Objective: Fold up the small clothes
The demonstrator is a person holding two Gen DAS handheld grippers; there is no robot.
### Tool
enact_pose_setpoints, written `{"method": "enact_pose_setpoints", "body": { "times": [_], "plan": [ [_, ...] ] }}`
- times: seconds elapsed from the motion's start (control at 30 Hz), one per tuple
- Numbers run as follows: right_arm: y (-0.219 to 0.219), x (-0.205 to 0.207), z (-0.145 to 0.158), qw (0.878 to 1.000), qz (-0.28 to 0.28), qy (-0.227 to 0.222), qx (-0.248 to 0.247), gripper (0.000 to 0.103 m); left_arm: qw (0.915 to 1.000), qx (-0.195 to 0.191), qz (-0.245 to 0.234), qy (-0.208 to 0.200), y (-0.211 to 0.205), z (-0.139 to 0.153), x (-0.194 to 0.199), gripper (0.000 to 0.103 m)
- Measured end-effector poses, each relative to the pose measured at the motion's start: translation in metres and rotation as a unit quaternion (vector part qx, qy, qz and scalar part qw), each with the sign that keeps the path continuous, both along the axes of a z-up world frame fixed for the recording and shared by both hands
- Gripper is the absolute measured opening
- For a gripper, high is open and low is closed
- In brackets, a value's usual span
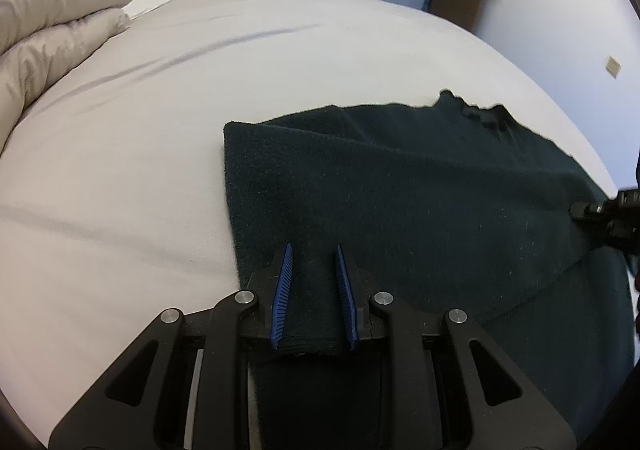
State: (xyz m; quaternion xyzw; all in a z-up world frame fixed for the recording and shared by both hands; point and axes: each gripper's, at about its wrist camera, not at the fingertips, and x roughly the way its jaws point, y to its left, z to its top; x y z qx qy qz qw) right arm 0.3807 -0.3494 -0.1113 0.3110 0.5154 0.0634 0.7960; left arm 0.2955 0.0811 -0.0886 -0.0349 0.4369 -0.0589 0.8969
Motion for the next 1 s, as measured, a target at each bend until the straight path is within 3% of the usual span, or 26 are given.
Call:
{"method": "enact_pose_setpoints", "body": {
  "times": [0.1, 0.3, 0.4, 0.5, 0.57, 0.6, 0.73, 0.8, 0.87, 0.93, 0.97, 1.0],
  "plan": [
    [-0.013, -0.007, 0.0, 0.999, -0.023, 0.016, 0.038, 0.008, 0.9998, 0.006, -0.016, 0.009, 0.001, 0.002, 0.001, 0.022],
    [-0.015, -0.002, -0.015, 0.999, -0.016, 0.022, 0.021, 0.007, 0.9983, 0.049, -0.032, 0.003, -0.01, -0.003, -0.001, 0.022],
    [-0.026, -0.006, -0.017, 0.998, -0.024, 0.007, 0.055, 0.01, 0.9981, 0.052, -0.034, 0.003, -0.01, -0.001, -0.002, 0.022],
    [-0.039, -0.023, 0.008, 0.998, -0.066, -0.023, -0.004, 0.027, 0.9983, 0.053, -0.024, 0.007, -0.008, 0.009, -0.006, 0.022],
    [-0.042, -0.033, 0.032, 0.993, -0.089, -0.062, -0.052, 0.03, 0.9989, 0.044, -0.012, -0.006, -0.006, 0.018, -0.008, 0.022],
    [-0.039, -0.036, 0.04, 0.992, -0.086, -0.078, -0.047, 0.03, 0.9989, 0.044, -0.007, -0.014, -0.006, 0.022, -0.006, 0.022],
    [0.013, -0.034, 0.051, 0.992, 0.029, -0.122, 0.016, 0.03, 0.9988, 0.048, 0.005, 0.012, -0.002, 0.002, 0.014, 0.023],
    [0.042, -0.027, 0.034, 0.988, 0.085, -0.111, 0.067, 0.03, 0.9984, 0.056, 0.0, -0.001, -0.004, -0.002, 0.012, 0.023],
    [0.06, -0.018, 0.009, 0.986, 0.113, -0.091, 0.077, 0.03, 0.9963, 0.085, -0.007, -0.001, -0.011, -0.001, 0.011, 0.023],
    [0.055, -0.01, -0.014, 0.991, 0.094, -0.067, 0.068, 0.02, 0.9951, 0.098, -0.01, -0.004, -0.014, -0.003, 0.008, 0.023],
    [0.043, -0.007, -0.025, 0.991, 0.076, -0.065, 0.087, 0.0, 0.9952, 0.097, -0.009, -0.007, -0.014, -0.004, 0.006, 0.023],
    [0.027, -0.007, -0.032, 0.991, 0.051, -0.065, 0.108, 0.0, 0.9956, 0.093, -0.008, -0.009, -0.013, -0.004, 0.005, 0.023]
  ]
}}
